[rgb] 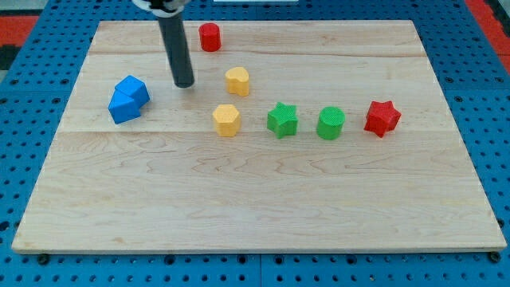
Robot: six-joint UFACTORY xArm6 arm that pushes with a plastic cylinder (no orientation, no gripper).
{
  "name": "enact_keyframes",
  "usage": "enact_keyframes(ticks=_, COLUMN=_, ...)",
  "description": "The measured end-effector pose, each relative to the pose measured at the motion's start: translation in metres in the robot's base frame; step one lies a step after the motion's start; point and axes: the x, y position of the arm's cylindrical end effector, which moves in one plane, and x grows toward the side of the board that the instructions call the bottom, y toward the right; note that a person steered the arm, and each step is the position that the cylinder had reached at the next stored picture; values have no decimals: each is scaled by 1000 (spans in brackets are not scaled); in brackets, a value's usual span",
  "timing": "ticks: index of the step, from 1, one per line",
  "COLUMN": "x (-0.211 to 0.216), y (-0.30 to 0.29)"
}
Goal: Move the green circle upwards
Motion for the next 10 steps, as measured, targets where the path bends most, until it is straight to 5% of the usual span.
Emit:
enact_keyframes(ticks=5, x=31, y=222)
enact_keyframes(ticks=8, x=123, y=204)
enact_keyframes(ticks=10, x=77, y=190)
